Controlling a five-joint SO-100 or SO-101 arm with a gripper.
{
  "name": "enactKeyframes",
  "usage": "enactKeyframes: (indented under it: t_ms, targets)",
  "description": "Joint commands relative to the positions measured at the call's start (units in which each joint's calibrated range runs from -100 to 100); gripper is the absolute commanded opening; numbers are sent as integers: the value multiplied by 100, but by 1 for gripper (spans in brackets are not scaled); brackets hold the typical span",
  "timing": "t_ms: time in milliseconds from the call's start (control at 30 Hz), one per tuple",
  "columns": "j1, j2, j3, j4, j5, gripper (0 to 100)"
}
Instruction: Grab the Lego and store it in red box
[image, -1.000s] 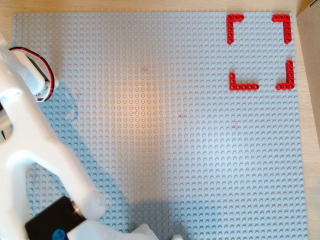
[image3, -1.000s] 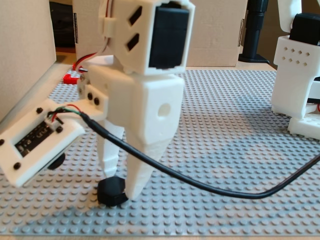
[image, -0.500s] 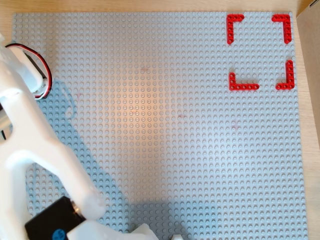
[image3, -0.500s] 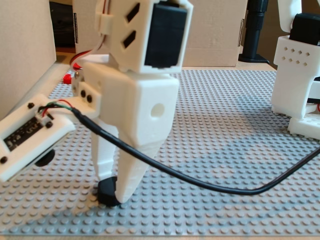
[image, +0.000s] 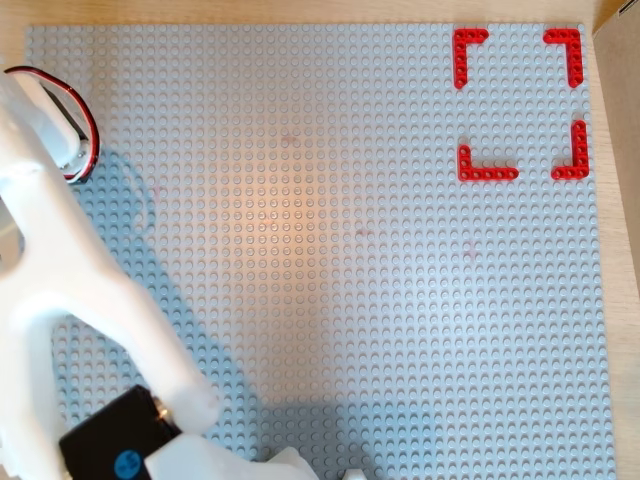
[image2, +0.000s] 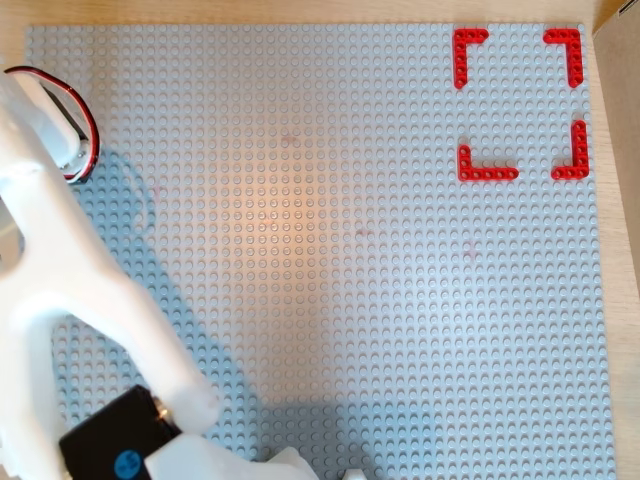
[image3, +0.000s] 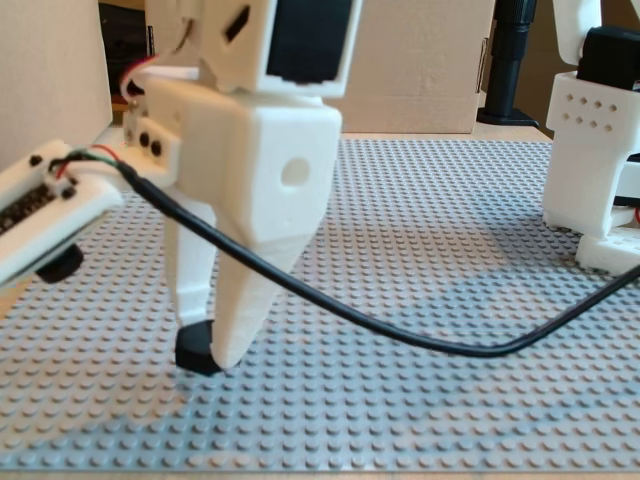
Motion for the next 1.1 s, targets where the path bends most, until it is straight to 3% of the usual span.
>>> enactKeyframes:
  t_ms: [0,233,633,867,1067]
  targets:
    - [179,-570,-717,484,76,11]
    - [1481,-841,-1426,1080,305,11]
    - [4131,-451,-1508,361,857,12]
    - [4950,481,-1526,-332,967,12]
    - [5069,981,-1526,-516,961,12]
